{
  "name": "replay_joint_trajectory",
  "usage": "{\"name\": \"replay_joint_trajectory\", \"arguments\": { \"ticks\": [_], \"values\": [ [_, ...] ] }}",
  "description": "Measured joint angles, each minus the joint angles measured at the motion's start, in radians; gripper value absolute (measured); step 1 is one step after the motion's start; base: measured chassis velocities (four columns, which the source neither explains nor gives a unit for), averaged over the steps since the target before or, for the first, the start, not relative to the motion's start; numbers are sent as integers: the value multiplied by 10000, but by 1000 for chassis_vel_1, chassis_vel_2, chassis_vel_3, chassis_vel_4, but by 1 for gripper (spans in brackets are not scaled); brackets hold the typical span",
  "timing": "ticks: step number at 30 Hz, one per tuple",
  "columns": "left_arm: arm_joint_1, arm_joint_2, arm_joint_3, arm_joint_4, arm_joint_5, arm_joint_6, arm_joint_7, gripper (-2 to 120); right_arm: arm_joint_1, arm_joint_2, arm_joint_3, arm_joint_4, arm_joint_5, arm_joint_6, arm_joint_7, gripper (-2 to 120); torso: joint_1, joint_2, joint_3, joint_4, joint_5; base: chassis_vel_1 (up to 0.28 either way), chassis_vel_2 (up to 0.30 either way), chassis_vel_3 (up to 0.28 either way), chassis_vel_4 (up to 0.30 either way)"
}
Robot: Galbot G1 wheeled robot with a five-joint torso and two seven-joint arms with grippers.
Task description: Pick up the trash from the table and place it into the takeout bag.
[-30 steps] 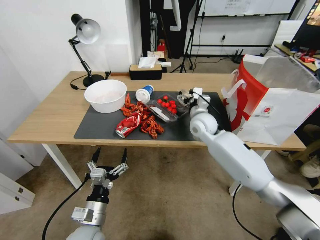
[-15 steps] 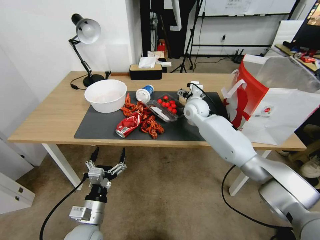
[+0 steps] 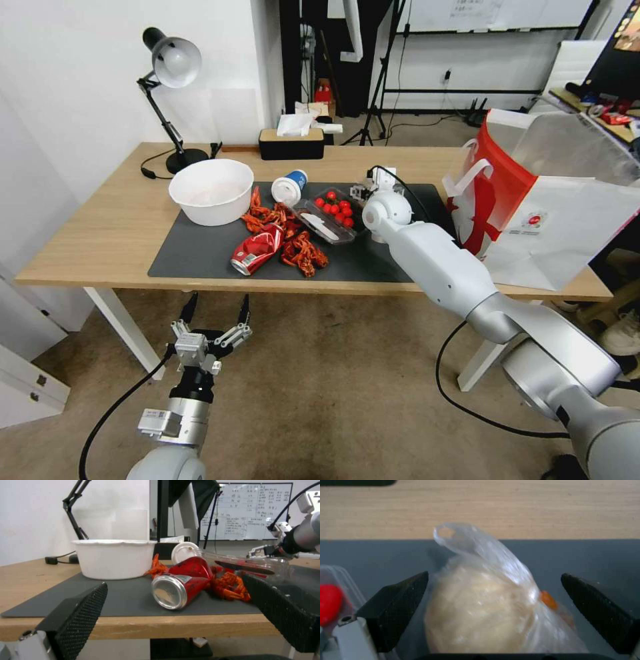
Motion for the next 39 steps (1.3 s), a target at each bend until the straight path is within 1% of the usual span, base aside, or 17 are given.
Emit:
{"name": "replay_joint_trajectory", "arguments": {
  "ticks": [7, 17, 19, 22, 23, 25, 26, 27, 28, 29, 31, 32, 34, 35, 37, 38, 39],
  "values": [
    [38, -49, 7, -44, 52, 6, 0, 100, -16, -20, -24, -139, 8, -236, 49, 100, 0, 0, -1, -1, 0, 0, 0, 0, 0],
    [15, -119, 19, -33, 109, 15, 0, 100, 80, 73, -34, -401, 48, -328, 35, 100, 0, 0, 0, 0, 0, 0, 0, 0, 0],
    [10, -122, 20, -33, 113, 19, -1, 100, 82, 72, -37, -402, 55, -329, 39, 98, 0, 0, 0, 0, 1, 0, 0, 0, 0],
    [-15, -126, 30, -15, 125, 31, -3, 100, 82, 49, -52, -346, 160, -329, 138, 85, 0, 0, 0, 0, 1, 0, 0, 0, 0],
    [-15, -126, 30, -15, 125, 31, -3, 100, 82, 49, -52, -346, 160, -329, 138, 85, 0, 0, 0, 0, 1, 0, 0, 0, 0],
    [-19, -130, 50, -8, 146, 32, -3, 100, 77, -14, -52, -239, 290, -329, 278, 76, 1, 0, 0, 1, 1, 0, 0, 0, 0],
    [-19, -130, 50, -8, 146, 32, -3, 100, 77, -14, -52, -239, 290, -329, 278, 76, 1, 0, 0, 1, 1, 0, 0, 0, 0],
    [-15, -138, 59, -12, 161, 32, -3, 100, 56, -72, -53, -159, 343, -330, 332, 69, 1, 0, 0, 0, 0, 0, 0, 0, 0],
    [-10, -139, 61, -23, 166, 33, -4, 100, 34, -123, -53, -93, 370, -329, 368, 66, 0, 0, 0, 0, 1, 0, 0, 0, 0],
    [-10, -139, 61, -23, 166, 33, -4, 100, 34, -123, -53, -93, 370, -329, 368, 66, 0, 0, 0, 0, 1, 0, 0, 0, 0],
    [9, -131, 59, -62, 171, 32, -5, 100, -38, -267, -52, 135, 465, -329, 495, 54, 0, 0, 0, -1, 0, 0, 0, 0, 0],
    [9, -131, 59, -62, 171, 32, -5, 100, -38, -267, -52, 135, 465, -329, 495, 54, 0, 0, 0, -1, 0, 0, 0, 0, 0],
    [12, -117, 54, -101, 173, 33, -8, 100, -98, -399, -27, 354, 523, -329, 570, 43, 0, 0, 0, 0, 1, 0, 0, 0, 0],
    [12, -117, 54, -101, 173, 33, -8, 100, -98, -399, -27, 354, 523, -329, 570, 43, 0, 0, 0, 0, 1, 0, 0, 0, 0],
    [11, -113, 57, -115, 182, 33, -10, 100, -147, -578, -18, 710, 548, -321, 610, 32, 0, 0, 1, -1, 1, 0, 0, 0, 0],
    [11, -113, 57, -115, 182, 33, -10, 100, -147, -578, -18, 710, 548, -321, 610, 32, 0, 0, 1, -1, 1, 0, 0, 0, 0],
    [11, -115, 67, -117, 196, 32, -11, 100, -169, -671, -18, 913, 548, -315, 645, 26, 0, 0, 0, -1, 2, 0, 0, 0, 0]
  ]
}}
